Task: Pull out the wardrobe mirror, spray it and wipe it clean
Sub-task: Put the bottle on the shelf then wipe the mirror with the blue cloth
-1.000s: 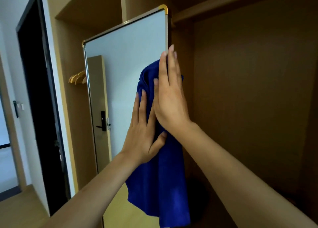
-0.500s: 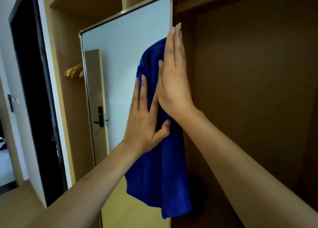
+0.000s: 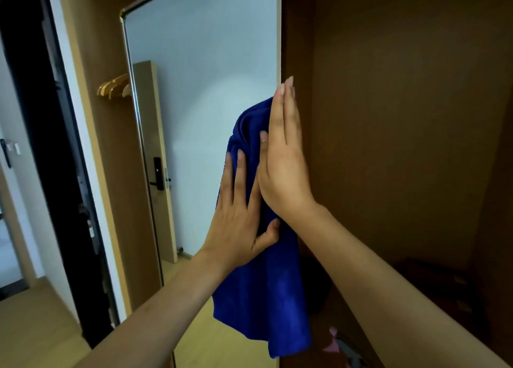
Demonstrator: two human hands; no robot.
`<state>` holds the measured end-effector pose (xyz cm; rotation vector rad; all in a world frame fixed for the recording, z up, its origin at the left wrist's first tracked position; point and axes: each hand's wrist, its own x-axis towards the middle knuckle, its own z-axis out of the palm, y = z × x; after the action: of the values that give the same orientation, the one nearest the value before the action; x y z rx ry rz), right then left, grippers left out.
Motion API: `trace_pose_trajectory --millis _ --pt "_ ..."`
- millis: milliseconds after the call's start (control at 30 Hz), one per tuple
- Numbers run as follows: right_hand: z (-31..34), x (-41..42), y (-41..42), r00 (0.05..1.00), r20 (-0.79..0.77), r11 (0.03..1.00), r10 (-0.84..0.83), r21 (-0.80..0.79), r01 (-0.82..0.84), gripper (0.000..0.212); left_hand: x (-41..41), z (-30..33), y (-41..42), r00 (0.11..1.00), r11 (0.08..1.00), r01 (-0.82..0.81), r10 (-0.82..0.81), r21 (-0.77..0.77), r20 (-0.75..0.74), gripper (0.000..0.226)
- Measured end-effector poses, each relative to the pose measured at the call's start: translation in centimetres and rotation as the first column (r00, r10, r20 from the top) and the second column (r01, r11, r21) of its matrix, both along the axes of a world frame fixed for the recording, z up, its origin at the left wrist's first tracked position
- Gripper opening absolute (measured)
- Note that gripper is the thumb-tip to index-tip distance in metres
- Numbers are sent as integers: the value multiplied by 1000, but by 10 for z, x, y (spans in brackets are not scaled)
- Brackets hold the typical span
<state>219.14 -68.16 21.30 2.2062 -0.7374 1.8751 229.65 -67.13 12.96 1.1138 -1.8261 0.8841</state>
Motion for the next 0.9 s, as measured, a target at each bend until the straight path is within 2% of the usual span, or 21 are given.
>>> trace_pose_trajectory --millis 167,400,667,900 --pt "-18 0 2 1000 -2 1000 -27 -1 27 62 2 -18 1 999 998 -44 45 -36 23 81" --pt "-8 1 4 1000 17 1000 6 8 -6 60 6 -5 -5 996 997 -55 60 -61 72 85" --pt "60 1 -2 1000 28 999 -14 -53 15 57 6 60 -13 999 990 30 -26 -136 37 81" --pt "57 2 -3 999 42 998 -24 -53 27 57 3 58 -16 996 982 89 -89 -166 5 79"
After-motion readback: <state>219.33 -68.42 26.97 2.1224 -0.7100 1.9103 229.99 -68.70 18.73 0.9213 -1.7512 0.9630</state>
